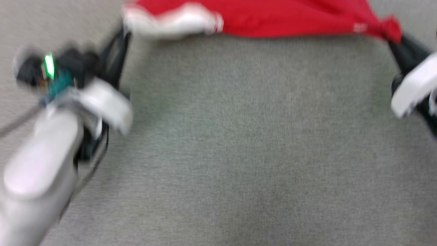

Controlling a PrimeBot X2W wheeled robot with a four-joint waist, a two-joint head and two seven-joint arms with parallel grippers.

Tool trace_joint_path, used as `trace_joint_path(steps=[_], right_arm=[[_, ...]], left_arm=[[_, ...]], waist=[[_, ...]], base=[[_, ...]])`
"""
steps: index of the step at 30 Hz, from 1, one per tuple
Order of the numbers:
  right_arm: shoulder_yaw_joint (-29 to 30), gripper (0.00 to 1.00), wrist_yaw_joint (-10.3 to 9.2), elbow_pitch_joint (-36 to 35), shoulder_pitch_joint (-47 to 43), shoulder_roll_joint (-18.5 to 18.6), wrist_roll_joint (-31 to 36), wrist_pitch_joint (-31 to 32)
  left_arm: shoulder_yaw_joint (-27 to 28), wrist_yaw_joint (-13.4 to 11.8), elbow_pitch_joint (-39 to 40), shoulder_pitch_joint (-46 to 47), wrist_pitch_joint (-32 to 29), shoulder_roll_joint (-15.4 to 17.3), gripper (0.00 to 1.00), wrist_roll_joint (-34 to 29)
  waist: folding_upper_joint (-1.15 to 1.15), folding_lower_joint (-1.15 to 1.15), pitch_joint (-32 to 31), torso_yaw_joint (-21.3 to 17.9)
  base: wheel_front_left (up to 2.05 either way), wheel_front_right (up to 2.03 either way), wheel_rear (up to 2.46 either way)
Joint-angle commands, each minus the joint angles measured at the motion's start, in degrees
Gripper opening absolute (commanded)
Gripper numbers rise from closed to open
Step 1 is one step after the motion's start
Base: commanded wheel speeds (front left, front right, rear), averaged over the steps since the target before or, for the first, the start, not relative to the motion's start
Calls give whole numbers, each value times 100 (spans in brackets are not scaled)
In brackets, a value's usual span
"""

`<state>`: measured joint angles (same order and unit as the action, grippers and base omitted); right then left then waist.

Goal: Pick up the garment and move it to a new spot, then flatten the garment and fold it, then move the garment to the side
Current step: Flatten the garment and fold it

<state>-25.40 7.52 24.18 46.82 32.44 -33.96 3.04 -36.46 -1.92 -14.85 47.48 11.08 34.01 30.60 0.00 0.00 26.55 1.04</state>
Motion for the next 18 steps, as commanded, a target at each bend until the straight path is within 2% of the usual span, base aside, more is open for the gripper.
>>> trace_joint_path(steps=[1,9,18], right_arm=[[27,0,-5,-34,-308,34,-133,-63],[-94,0,-6,-351,-1717,317,-521,-136],[279,0,-5,-946,-3222,606,-809,10]], left_arm=[[-10,-6,111,-350,-88,123,0,128],[-288,-207,1242,-2250,-713,1009,0,540],[-649,-668,2446,-3620,-1324,1418,0,955]], waist=[[0,0,-468,137],[0,0,-1131,261],[0,0,-1616,377]], base=[[0,0,0],[0,0,0],[0,0,0]])
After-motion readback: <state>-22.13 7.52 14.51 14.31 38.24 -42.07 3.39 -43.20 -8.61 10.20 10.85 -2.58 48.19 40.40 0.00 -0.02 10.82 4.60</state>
